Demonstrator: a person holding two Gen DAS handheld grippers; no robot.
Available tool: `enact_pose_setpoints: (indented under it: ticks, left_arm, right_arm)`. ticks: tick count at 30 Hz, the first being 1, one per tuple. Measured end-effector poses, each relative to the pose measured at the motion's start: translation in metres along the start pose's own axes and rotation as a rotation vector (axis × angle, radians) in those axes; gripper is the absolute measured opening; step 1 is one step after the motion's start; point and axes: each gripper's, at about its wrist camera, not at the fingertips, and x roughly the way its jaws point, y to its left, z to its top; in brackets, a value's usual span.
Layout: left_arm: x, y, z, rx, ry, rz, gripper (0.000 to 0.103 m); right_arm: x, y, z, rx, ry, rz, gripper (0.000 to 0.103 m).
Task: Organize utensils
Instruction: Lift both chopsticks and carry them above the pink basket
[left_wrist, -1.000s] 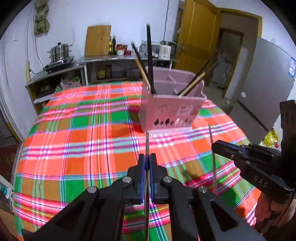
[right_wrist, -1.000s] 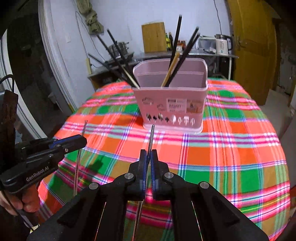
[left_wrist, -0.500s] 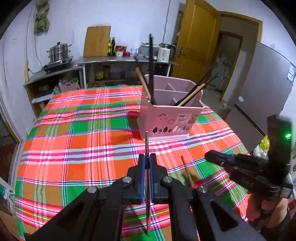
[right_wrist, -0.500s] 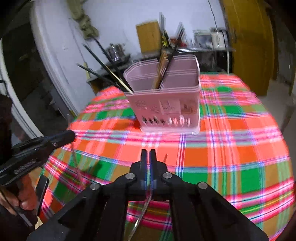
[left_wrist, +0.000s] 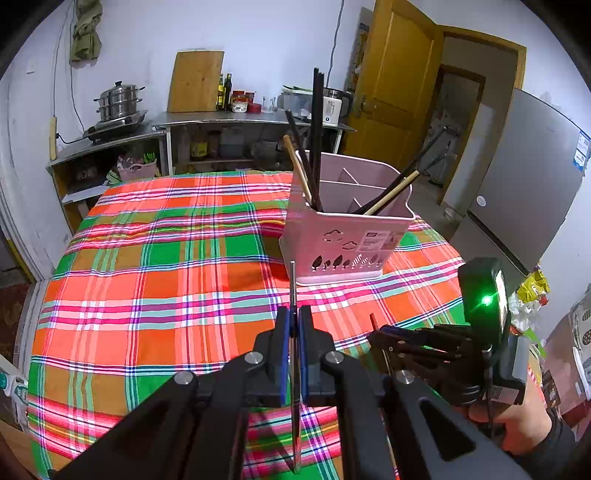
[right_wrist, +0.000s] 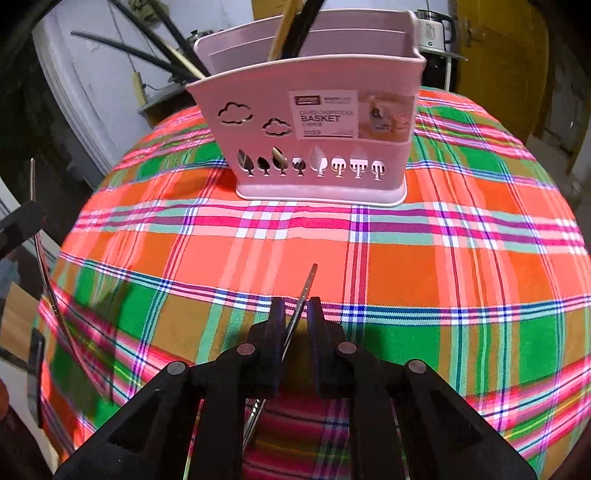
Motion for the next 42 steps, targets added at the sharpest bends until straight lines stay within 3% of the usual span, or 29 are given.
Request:
enact_pose_setpoints:
  ticks: [3,8,27,42]
  left_arm:
    - [0.002,0.0,0.0,-0.003,0.005,-0.005,0.005]
    - [0.001,-0.002,0.002,0.002,0.003,-0.01,0.005]
    - [-0.03,-0.02,0.029,0.042,-0.071,-0.01,0.005]
    - [-0.025,-0.029,0.048,0.061,-0.057,-0.03,0.005]
  right_arm:
    - [0.002,0.008,0.001,-0.043,0.012,-0.045,0.011]
    - [0.001,0.009,0.005,-0.046,0.011,-0.035,0.004]
    - [-0.13,0.006,0.026,-0.046,-0.321,0.046,0.004]
    - [-0.148,0.008,0.031,-0.052,-0.391,0.061,0.004]
